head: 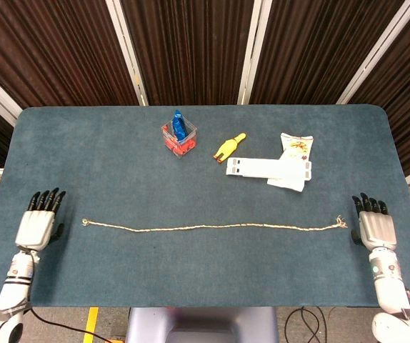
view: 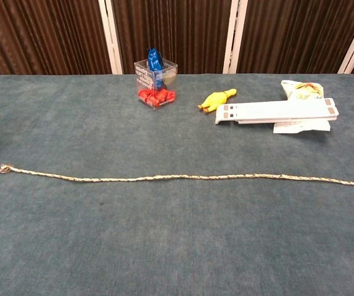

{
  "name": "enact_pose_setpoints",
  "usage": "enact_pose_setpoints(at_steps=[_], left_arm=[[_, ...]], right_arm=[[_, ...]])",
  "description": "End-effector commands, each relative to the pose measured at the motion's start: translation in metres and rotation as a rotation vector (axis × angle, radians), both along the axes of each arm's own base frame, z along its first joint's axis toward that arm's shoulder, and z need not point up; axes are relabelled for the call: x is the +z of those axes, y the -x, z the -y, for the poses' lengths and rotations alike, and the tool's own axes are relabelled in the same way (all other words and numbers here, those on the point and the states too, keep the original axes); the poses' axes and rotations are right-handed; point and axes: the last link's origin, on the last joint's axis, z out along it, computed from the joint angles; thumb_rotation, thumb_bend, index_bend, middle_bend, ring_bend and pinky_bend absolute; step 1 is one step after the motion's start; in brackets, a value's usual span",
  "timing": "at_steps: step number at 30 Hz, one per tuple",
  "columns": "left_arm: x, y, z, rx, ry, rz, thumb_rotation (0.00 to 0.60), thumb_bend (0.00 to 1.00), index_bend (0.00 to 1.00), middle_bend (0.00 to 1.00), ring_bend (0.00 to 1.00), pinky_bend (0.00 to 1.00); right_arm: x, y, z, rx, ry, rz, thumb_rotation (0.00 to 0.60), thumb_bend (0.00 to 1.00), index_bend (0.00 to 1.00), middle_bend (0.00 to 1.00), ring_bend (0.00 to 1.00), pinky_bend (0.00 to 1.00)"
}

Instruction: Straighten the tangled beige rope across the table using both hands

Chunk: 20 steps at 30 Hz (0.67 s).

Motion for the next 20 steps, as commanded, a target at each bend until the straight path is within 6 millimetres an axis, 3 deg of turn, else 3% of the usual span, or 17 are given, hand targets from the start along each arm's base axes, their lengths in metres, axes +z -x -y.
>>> enact_pose_setpoints(at_steps=[1,6,9,14,20], left_arm=[[0.037,-0.012,0.031,-0.089,-0.070,0.148,0.600,0.41,0.00,0.00,0.00,0.08],[0.072,-0.022,0.095,-0.155,-0.176,0.105,0.600,0.41,0.00,0.00,0.00,0.06],[0.085,-0.020,0.123,-0.104,-0.228,0.118,0.600,0.41,0.00,0.00,0.00,0.05],[0.097,-0.014,0.126,-0.050,-0.177,0.117,0.600,0.41,0.00,0.00,0.00,0.04],[0.097,-0.012,0.124,-0.019,-0.139,0.110,0.600,0.40,0.00,0.00,0.00,0.04]], right_arm=[[0.042,-0.024,-0.059,0.159,0.122,0.067,0.600,0.45,0.00,0.00,0.00,0.00],[0.073,-0.044,-0.128,0.258,0.222,0.056,0.600,0.39,0.00,0.00,0.00,0.00],[0.077,-0.049,-0.152,0.281,0.242,-0.003,0.600,0.37,0.00,0.00,0.00,0.00],[0.076,-0.049,-0.155,0.271,0.229,0.003,0.600,0.35,0.00,0.00,0.00,0.00],[0.073,-0.046,-0.151,0.242,0.192,-0.008,0.600,0.35,0.00,0.00,0.00,0.00]])
